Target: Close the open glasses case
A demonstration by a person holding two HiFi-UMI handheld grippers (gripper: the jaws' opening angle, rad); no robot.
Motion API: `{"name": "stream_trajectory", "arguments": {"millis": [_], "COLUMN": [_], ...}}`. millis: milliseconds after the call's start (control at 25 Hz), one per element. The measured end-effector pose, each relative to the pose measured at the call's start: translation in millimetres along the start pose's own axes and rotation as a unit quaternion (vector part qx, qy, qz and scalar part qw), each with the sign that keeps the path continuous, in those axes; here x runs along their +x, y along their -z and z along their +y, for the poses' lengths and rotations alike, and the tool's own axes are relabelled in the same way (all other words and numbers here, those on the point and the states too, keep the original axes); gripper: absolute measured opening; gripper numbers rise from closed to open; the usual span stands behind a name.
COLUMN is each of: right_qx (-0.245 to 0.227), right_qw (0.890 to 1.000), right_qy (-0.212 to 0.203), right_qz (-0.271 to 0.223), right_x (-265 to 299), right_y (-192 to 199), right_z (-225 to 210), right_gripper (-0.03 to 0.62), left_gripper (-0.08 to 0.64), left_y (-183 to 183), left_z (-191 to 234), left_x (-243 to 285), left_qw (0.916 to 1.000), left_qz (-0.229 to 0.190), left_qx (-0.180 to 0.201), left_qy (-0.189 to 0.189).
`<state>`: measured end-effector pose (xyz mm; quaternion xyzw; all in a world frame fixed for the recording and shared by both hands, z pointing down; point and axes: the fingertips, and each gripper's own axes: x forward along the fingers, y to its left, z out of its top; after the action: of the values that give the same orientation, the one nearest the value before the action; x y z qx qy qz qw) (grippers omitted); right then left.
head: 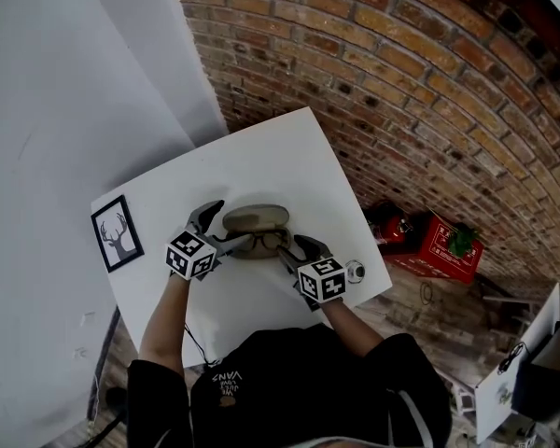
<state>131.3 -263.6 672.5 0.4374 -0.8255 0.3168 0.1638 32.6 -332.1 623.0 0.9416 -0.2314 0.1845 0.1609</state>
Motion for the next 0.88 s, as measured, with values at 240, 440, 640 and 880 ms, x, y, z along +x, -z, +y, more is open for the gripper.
{"name": "stream_trajectory", "arguments": {"millis": [240, 440, 640, 880], "right_qx": [-0.020, -0.021, -0.012, -0.007], "right_qw": [1.000, 1.000, 1.000, 1.000], "right_qy": [0.009, 0.011, 0.013, 0.009], "right_qz": [0.007, 0.007, 0.004, -0.010], "right_x": [0.8, -0.9, -5.6, -15.2], "right_y": [4.7, 6.0, 8.8, 4.5], "right_z": [-0.8, 0.1, -1.1, 2.3], "right_gripper": [0.212, 0.210, 0.212, 0.212], "left_gripper": [0.462, 0.462, 0.462, 0.463], "left_y": [-0.4, 8.1, 15.0, 24.0], "left_z": [-19.5, -37.0, -51.1, -62.8], "left_x": [4.9, 0.7, -5.7, -12.5], "left_qw": [0.9990, 0.9958, 0.9914, 0.9886], "left_qz": [0.010, 0.038, 0.058, 0.066], "left_qx": [0.017, 0.063, 0.100, 0.122], "left_qy": [0.040, 0.055, 0.061, 0.059]}}
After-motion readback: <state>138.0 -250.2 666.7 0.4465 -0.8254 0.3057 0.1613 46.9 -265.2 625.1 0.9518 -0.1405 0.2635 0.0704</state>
